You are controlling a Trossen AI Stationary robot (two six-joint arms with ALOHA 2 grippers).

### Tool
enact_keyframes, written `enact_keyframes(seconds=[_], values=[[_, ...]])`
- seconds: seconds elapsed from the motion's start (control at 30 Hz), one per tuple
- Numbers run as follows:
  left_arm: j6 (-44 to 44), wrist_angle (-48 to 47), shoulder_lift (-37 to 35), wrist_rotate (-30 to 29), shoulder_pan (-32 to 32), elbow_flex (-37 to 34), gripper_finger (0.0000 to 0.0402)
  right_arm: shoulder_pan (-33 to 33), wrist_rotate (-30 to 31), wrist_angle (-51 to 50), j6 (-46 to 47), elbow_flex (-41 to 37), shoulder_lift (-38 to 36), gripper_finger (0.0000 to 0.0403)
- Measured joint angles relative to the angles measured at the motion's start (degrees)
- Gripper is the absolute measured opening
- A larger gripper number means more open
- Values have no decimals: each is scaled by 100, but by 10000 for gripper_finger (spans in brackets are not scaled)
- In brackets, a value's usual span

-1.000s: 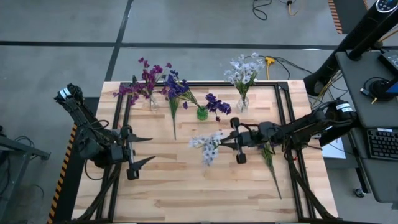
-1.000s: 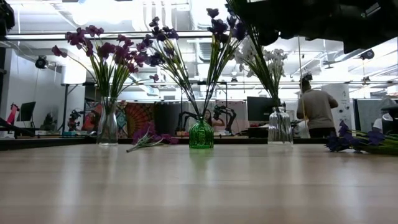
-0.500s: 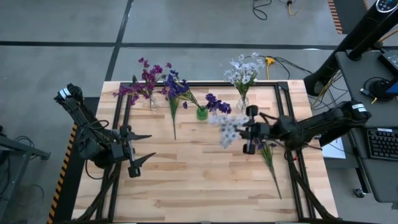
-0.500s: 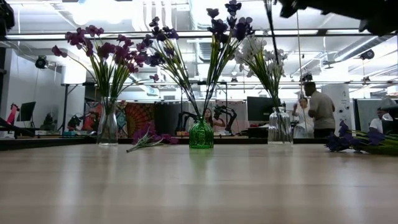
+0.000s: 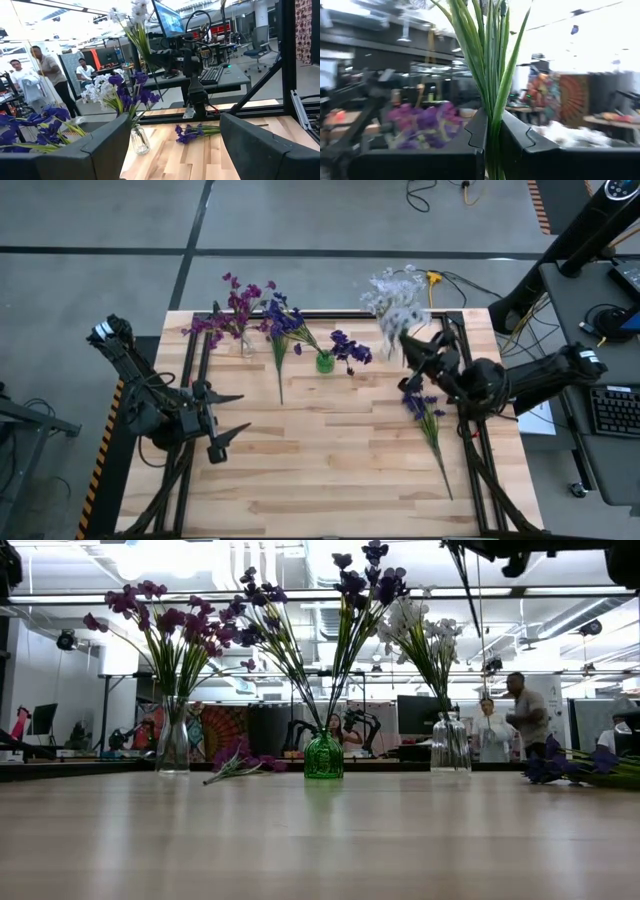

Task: Sort flowers into vase by color
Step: Put the white flowers into the right transparent flower vase

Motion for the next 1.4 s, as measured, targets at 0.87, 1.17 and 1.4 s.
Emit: enact_keyframes(seconds=[0.87,1.17,1.4], values=[[297,11,-37,-4,225,0,286,-2300,160,1792,1614,-720,727,23],[597,9,-109,-4,225,0,286,-2640,-699,1834,1749,-693,1119,23],[624,3,-112,-4,225,0,286,-2646,-1245,2208,1348,-853,1454,23]])
